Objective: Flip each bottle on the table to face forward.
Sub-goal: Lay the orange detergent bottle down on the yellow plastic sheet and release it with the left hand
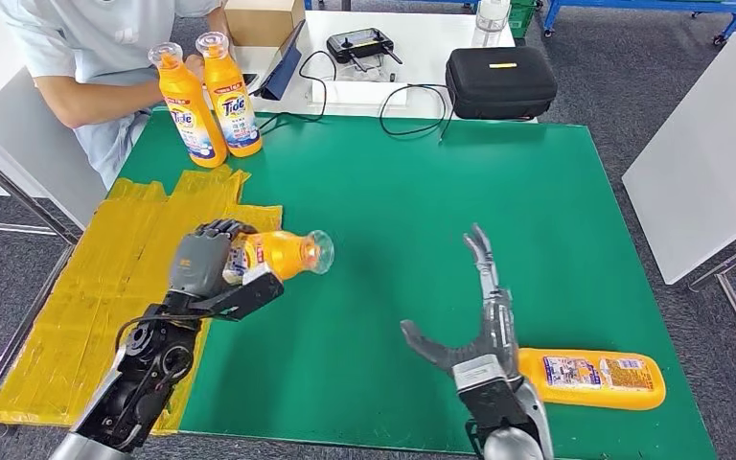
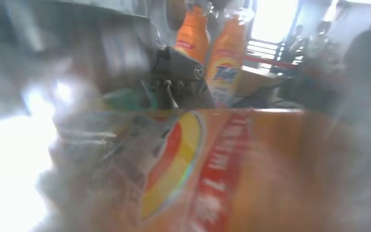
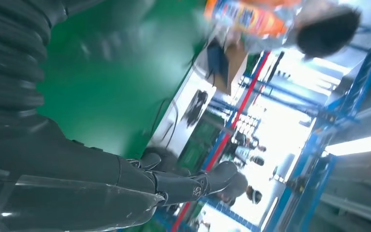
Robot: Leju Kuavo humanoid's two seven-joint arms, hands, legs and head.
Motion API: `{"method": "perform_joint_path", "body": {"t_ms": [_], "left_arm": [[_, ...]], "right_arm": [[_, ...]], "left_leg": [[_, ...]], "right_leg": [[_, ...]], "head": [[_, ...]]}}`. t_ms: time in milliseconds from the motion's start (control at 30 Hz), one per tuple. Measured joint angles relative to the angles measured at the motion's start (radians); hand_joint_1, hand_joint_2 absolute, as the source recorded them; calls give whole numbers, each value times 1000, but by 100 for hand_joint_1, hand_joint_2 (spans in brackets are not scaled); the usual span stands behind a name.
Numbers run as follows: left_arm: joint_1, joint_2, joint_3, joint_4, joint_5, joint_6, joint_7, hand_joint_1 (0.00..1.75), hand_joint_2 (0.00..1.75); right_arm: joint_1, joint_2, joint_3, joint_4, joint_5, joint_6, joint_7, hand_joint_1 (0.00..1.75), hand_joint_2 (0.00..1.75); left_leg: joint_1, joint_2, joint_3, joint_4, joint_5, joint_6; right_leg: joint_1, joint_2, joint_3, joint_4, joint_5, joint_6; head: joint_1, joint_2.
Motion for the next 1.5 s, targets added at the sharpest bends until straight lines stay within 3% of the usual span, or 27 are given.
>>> {"method": "perform_joint_path", "body": {"t_ms": [367, 700, 1167, 1500], "left_arm": [[-1, 66, -3, 122, -351, -5, 114, 175, 175], [-17, 83, 38, 242, -417, 53, 159, 175, 175], [-94, 94, 159, 465, -401, 138, 125, 175, 175], [-115, 94, 179, 509, -397, 137, 122, 175, 175]], "right_arm": [[47, -7, -137, -99, -10, 77, 35, 0, 175], [23, -4, -152, -93, -30, 104, 33, 0, 175], [-1, -2, -152, -34, -62, 112, 12, 0, 175], [-4, 0, -152, -19, -62, 110, 12, 0, 175]], "left_leg": [[0, 0, 0, 0, 0, 0], [0, 0, 0, 0, 0, 0], [0, -1, 2, -1, 1, 0], [0, -1, 5, -1, 0, 0]], "right_leg": [[0, 0, 0, 0, 0, 0], [0, 0, 0, 0, 0, 0], [0, 0, 3, 0, 0, 0], [0, 0, 6, 0, 0, 0]], "head": [[0, 0], [0, 0], [0, 0], [0, 0]]}}
